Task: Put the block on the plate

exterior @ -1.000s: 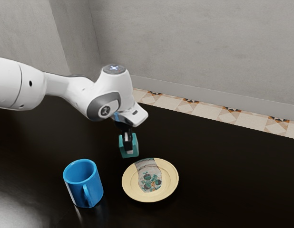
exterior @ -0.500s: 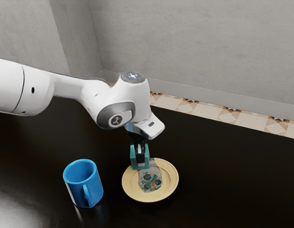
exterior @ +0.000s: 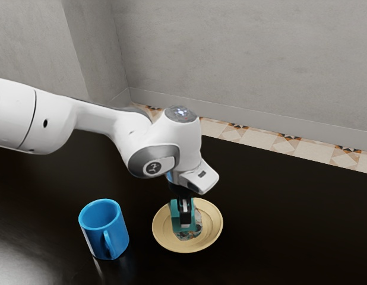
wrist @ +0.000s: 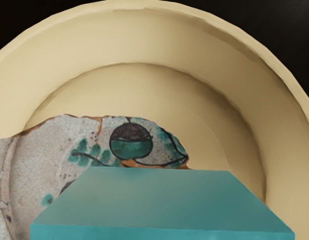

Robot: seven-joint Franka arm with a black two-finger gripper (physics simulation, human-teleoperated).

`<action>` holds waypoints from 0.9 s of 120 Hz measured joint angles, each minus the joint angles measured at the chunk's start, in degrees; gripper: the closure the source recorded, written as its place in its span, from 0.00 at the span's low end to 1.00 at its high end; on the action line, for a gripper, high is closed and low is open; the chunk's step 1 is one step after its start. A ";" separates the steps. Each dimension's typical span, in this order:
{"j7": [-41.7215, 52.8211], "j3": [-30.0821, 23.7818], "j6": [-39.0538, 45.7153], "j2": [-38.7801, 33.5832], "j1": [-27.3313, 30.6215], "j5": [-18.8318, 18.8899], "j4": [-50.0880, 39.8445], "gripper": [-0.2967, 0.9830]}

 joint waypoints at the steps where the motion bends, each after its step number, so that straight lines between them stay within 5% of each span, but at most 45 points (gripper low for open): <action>1: -0.11 0.00 0.01 0.02 -0.01 0.01 0.00 0.47; 54: -3.53 -0.01 0.01 0.06 -0.54 0.32 0.21 0.29; 108: -5.09 -0.46 -2.98 -5.46 -0.53 -2.25 1.09 0.24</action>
